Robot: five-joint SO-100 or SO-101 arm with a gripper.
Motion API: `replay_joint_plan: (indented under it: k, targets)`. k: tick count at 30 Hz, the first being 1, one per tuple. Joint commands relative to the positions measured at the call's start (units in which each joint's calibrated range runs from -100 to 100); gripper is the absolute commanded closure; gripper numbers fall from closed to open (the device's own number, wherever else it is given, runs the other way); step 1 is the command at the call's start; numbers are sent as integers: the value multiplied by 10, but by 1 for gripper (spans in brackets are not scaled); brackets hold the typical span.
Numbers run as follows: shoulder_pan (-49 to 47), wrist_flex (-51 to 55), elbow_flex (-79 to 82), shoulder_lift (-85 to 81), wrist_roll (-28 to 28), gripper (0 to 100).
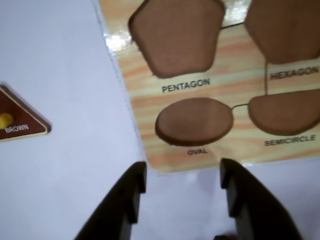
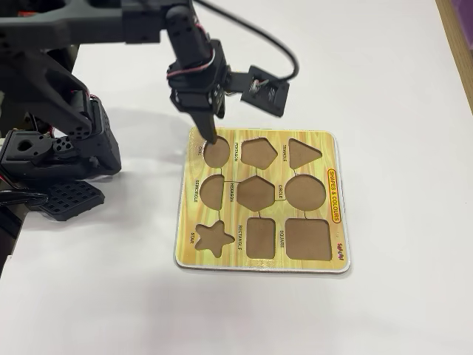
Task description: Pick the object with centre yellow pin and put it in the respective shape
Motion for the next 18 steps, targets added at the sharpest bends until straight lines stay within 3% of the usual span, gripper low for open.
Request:
replay_joint_plan:
  k: [1,9,18]
  targets:
    - [-62,-5,-66,31,-18,82]
    - [-175,-5,-165,147,-54,82]
    - [-248,-6,-278,252,-55,83]
